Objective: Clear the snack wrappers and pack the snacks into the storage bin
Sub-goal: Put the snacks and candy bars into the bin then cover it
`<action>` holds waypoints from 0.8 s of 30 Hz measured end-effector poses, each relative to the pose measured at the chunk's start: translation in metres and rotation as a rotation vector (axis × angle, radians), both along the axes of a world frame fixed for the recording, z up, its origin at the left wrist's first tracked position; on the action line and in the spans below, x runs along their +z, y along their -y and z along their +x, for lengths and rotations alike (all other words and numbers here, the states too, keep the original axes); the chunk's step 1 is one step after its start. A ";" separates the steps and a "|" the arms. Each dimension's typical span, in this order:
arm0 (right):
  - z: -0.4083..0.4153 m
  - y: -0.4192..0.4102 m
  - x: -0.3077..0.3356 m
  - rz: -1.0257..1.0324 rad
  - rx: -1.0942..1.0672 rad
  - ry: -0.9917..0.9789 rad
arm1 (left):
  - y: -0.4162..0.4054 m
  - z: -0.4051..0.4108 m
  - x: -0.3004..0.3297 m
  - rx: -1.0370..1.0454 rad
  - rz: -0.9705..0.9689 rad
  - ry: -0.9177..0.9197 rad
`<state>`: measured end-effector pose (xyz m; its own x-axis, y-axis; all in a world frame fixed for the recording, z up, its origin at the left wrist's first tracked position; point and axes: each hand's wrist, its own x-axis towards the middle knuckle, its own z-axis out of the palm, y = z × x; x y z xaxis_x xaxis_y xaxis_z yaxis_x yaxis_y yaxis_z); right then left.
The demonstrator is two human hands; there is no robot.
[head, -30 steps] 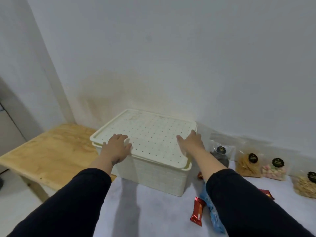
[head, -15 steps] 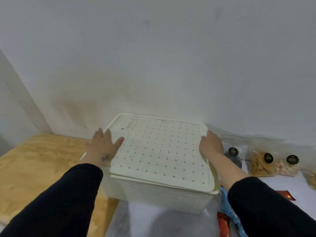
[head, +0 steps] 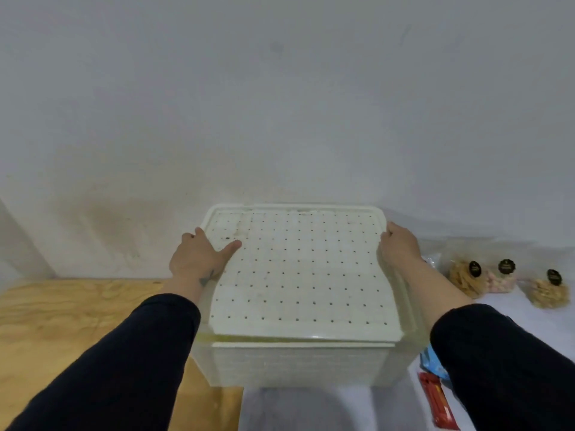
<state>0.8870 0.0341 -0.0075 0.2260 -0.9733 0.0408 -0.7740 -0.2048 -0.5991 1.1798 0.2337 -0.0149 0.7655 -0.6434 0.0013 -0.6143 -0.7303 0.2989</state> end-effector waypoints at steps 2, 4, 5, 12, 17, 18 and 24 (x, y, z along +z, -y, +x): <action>0.000 0.000 0.021 -0.044 0.006 0.054 | -0.003 0.002 0.015 0.005 -0.044 0.021; -0.003 -0.005 0.044 -0.105 -0.002 0.096 | -0.007 0.001 0.031 0.008 -0.085 0.056; -0.006 -0.011 0.054 -0.120 -0.007 0.118 | -0.011 -0.001 0.038 0.007 -0.110 0.071; -0.062 -0.091 0.066 -0.038 0.037 0.354 | -0.072 -0.054 0.049 0.010 -0.205 0.088; -0.118 -0.166 0.054 0.022 0.150 0.349 | -0.144 -0.109 0.019 -0.034 -0.177 0.082; -0.129 -0.178 0.048 0.036 0.150 0.332 | -0.157 -0.120 0.011 -0.030 -0.158 0.072; -0.182 -0.234 -0.007 0.094 0.160 0.232 | -0.226 -0.178 -0.041 -0.039 -0.092 -0.046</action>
